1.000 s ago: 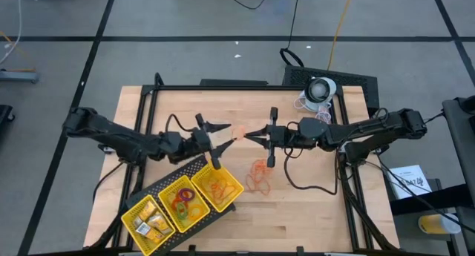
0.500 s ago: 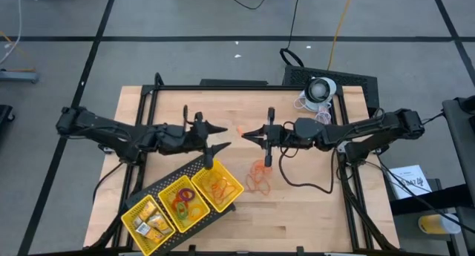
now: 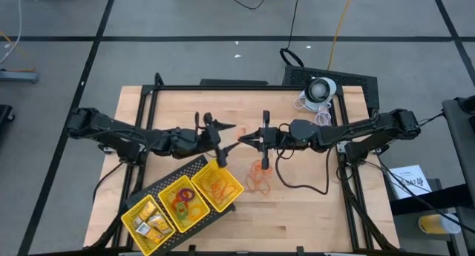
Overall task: Pick & Place Office Desk Supplies
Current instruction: Put the orange rubber band into the right yellow bin on the shelf
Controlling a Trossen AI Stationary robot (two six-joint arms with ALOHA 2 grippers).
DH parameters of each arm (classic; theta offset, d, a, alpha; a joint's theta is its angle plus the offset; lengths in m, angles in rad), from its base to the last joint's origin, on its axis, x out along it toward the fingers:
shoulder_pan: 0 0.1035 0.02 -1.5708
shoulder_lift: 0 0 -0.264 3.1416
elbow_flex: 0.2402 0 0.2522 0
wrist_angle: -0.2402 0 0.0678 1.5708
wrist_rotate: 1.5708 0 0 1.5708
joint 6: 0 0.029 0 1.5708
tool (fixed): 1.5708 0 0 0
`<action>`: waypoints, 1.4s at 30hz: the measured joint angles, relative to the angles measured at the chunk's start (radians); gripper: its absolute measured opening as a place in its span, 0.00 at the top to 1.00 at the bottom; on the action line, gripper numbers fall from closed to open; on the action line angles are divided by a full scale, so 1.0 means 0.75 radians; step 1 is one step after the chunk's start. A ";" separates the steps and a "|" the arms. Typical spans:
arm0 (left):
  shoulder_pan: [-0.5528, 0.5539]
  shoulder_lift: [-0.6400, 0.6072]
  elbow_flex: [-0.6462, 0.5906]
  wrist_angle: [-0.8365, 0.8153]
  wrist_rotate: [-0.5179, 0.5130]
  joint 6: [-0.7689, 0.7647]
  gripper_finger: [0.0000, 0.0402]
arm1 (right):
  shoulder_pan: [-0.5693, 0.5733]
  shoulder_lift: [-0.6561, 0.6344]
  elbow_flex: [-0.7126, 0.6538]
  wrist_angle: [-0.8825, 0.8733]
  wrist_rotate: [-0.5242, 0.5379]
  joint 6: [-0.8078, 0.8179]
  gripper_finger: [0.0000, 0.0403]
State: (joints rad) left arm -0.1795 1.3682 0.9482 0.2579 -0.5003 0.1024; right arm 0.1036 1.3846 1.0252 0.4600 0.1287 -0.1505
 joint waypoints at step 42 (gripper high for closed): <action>-0.002 -0.014 -0.001 0.102 0.077 0.139 0.17 | 0.074 0.000 -0.001 -0.003 0.009 0.077 1.00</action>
State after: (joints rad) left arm -0.1809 1.3575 0.9478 0.3343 -0.4428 0.2065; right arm 0.1594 1.3846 1.0248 0.4580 0.1351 -0.0924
